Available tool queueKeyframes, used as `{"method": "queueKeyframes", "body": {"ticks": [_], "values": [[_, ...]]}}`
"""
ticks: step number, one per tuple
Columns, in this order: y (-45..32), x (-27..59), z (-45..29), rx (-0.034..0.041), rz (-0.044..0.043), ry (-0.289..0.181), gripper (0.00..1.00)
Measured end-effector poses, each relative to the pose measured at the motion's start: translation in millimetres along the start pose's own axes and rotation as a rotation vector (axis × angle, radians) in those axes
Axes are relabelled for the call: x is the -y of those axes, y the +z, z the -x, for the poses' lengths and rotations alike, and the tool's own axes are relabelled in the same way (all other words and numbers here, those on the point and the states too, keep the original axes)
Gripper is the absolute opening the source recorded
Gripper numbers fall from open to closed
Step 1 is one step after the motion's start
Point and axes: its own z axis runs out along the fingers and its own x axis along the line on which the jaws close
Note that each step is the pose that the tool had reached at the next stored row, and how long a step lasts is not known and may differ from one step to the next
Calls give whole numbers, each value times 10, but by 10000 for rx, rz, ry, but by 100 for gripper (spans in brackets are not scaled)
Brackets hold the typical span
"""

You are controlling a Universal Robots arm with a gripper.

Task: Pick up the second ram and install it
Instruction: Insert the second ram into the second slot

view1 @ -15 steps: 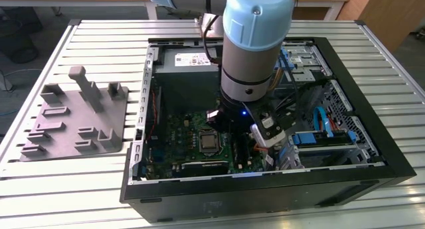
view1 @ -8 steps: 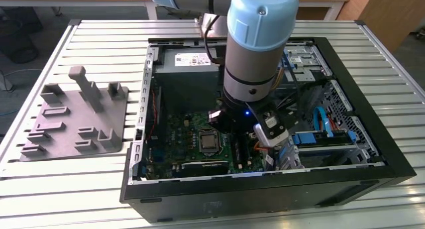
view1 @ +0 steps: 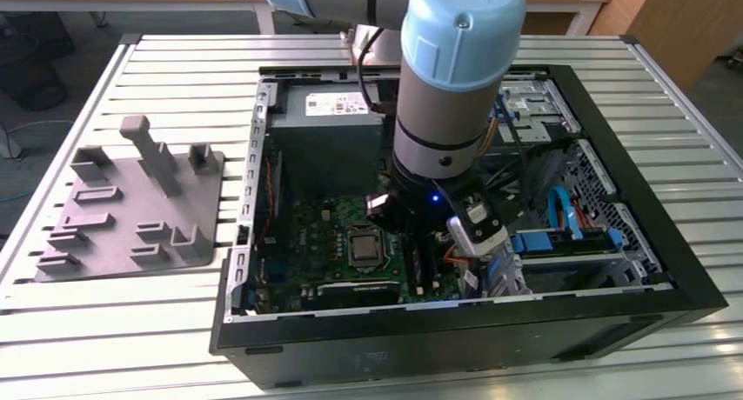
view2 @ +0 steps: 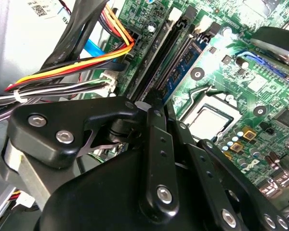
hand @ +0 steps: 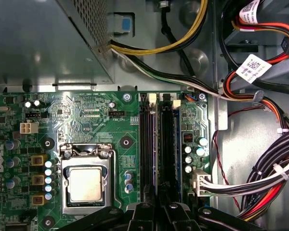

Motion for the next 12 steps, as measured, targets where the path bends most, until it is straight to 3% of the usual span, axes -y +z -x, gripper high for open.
{"method": "queueKeyframes", "body": {"ticks": [9, 12], "values": [[52, 2, -1, -7, 0, -35, 14], [56, 1, -1, -7, -42, -38, 14]]}}
